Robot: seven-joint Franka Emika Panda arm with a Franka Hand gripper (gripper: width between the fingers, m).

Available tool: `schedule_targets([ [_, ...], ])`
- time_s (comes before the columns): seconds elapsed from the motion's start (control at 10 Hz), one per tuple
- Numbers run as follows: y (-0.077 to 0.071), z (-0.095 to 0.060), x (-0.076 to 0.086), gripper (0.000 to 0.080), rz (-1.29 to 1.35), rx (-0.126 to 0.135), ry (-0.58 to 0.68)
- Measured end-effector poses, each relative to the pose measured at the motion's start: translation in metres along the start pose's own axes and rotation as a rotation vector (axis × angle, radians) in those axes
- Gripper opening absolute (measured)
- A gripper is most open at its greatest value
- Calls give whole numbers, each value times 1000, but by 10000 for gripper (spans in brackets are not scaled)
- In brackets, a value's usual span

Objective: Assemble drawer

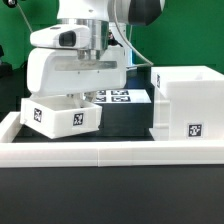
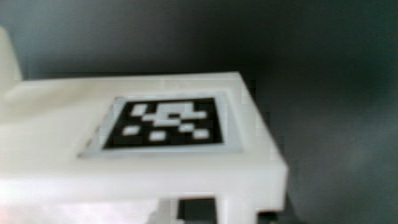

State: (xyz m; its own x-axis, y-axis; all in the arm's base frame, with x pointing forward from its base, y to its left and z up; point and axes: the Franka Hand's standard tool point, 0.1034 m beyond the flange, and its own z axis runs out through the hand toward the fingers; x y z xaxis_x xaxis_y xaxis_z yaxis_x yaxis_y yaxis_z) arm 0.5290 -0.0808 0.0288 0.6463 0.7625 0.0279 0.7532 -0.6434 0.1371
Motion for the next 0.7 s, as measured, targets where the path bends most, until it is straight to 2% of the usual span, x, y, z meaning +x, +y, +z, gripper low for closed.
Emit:
schedule_targets([
  [0.2,-14,0,16,41,-163,34,-39],
  [0.3,-16,0,19,41,-252,34,-49],
  [0.7,-18,1,20,41,-264,35,-52],
])
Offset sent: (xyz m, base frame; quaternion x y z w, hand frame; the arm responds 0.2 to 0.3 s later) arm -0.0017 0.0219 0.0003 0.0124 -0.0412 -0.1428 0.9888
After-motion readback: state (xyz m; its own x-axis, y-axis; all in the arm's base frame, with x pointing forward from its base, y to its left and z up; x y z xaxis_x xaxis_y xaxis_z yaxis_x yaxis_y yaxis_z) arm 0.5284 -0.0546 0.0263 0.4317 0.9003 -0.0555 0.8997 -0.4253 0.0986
